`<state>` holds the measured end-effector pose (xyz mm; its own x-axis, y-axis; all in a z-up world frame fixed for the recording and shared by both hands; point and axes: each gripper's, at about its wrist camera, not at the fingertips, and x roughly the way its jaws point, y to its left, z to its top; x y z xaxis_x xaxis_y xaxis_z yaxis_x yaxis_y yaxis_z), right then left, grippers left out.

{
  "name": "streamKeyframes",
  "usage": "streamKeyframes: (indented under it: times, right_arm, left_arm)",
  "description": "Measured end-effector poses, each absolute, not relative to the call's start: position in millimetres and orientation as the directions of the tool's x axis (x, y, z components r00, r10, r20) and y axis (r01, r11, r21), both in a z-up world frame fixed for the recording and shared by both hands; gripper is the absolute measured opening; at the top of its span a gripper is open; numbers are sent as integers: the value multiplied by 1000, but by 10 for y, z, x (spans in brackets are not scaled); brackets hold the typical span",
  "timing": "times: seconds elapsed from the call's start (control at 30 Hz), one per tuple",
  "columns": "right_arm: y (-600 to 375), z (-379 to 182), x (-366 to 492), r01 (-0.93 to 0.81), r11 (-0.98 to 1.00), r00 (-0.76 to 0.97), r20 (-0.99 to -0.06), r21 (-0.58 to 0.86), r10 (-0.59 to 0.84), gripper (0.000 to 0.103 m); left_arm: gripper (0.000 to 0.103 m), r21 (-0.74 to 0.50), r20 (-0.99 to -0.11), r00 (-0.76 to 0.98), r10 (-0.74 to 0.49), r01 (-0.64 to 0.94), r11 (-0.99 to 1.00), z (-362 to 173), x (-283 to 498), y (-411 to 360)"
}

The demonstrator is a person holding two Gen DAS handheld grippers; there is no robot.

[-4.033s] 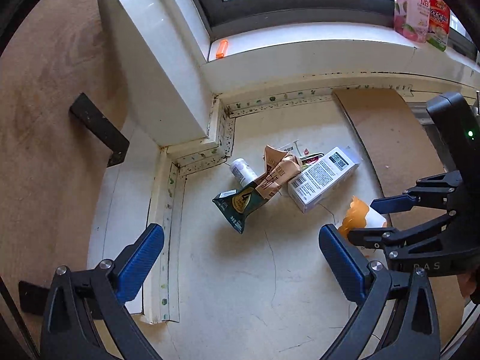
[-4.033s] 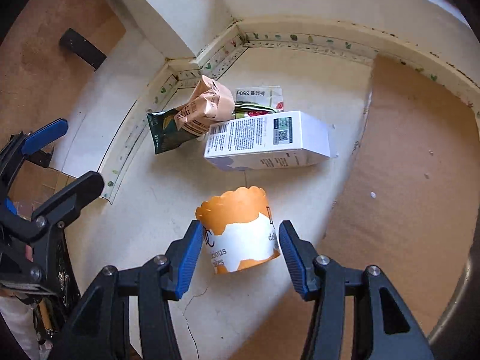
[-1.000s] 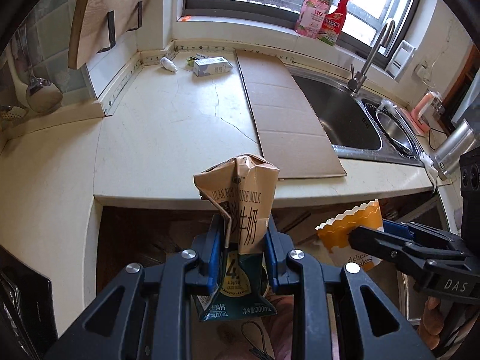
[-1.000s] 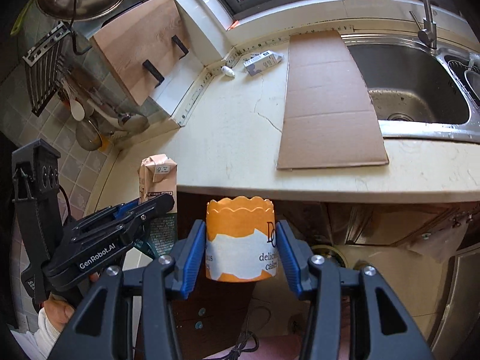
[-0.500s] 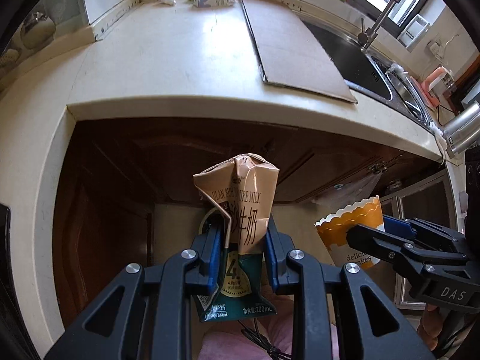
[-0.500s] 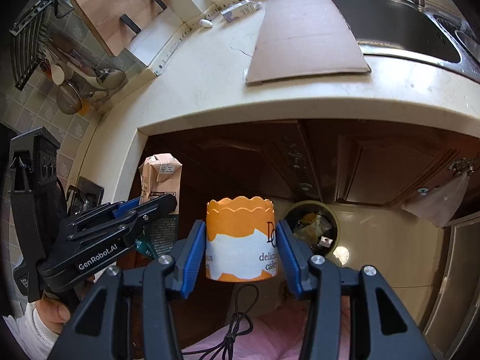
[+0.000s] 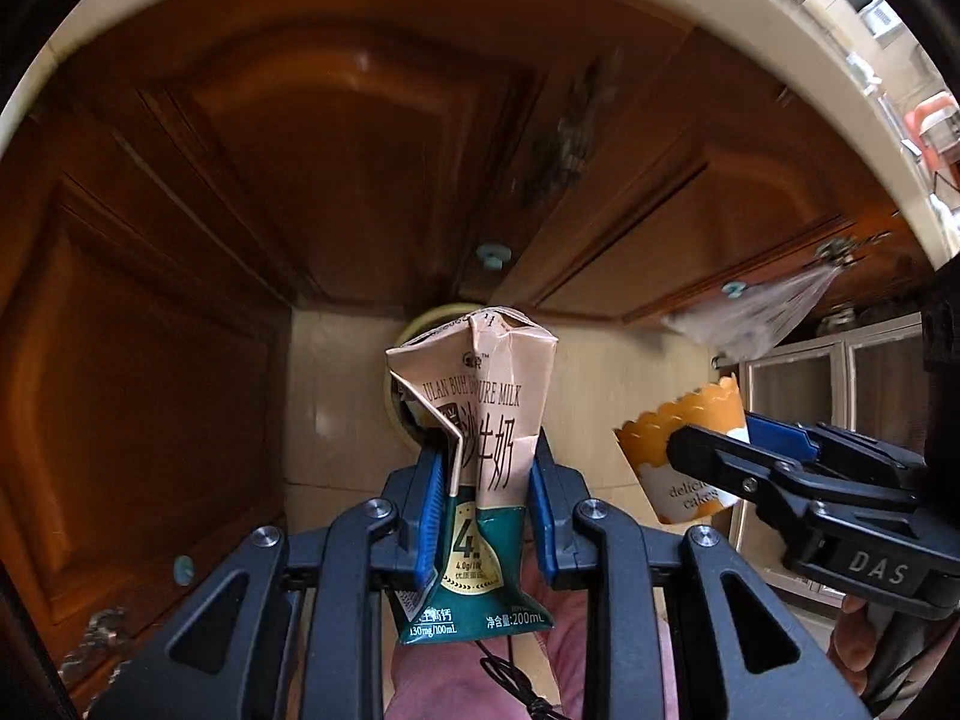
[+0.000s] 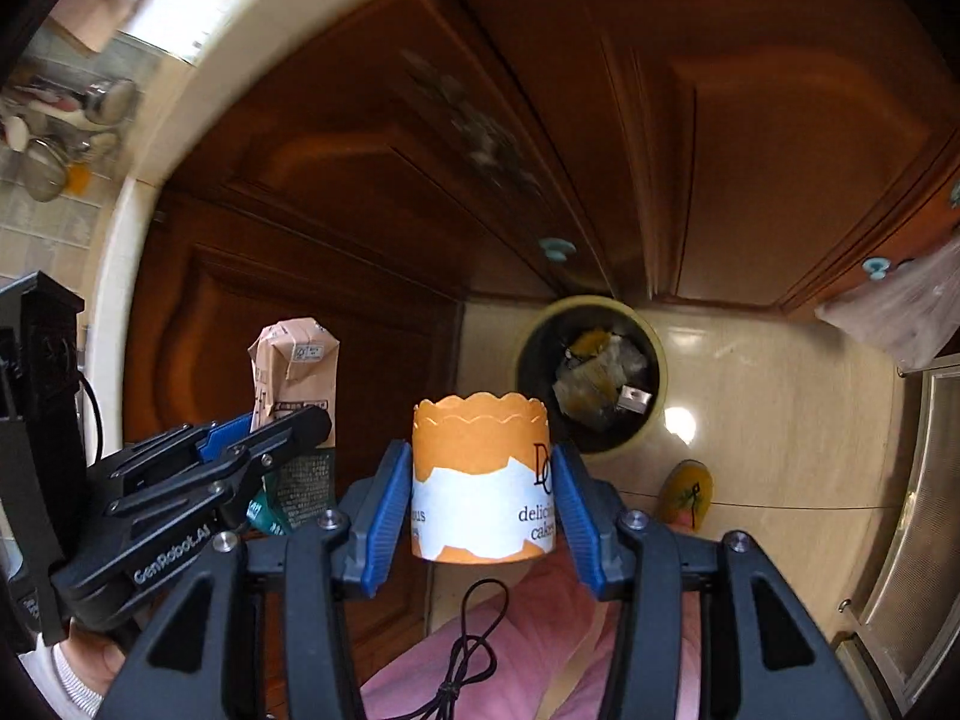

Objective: Collect trash
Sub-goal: 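Lift the milk carton and cake cup and carry both down over the bin, then open the left tool over the bin while the right tool releases the cake cup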

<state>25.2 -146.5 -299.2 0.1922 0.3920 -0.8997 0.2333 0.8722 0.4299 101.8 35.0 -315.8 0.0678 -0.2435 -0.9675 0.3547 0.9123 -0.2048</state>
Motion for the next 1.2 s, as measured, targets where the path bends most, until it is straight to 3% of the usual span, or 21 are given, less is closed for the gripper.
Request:
streamKeyframes:
  times: [0.43,0.73,0.83,0.9,0.93,1.2]
  right_arm:
    - [-1350,-4397,437,265,885,36,-921,383,387,48]
    - [-1404,-4821,698,276,901,-16,-935,336,354,52]
    - [-1431,-4873,774,276,906,-38,-939,319,342,52]
    - [-1453,-4901,807,278,916,-52,-948,288,314,52]
    - [-1464,-4907,816,282,917,-55,-949,282,309,53]
    - [-1507,-4940,781,309,909,-67,-947,280,315,52]
  left_arm:
    - [23,-225,-974,-64,-216,273,935,-4537,1259,257]
    - [25,-259,-965,-117,-235,269,928,-4955,1476,202]
    - [41,-279,-958,-135,-252,257,925,-4999,1504,205]
    - [62,-272,-960,-134,-244,258,927,-5030,1523,194]
    - [66,-267,-962,-132,-240,258,929,-5032,1525,206]
    - [69,-255,-963,-142,-229,207,944,-5126,1561,313]
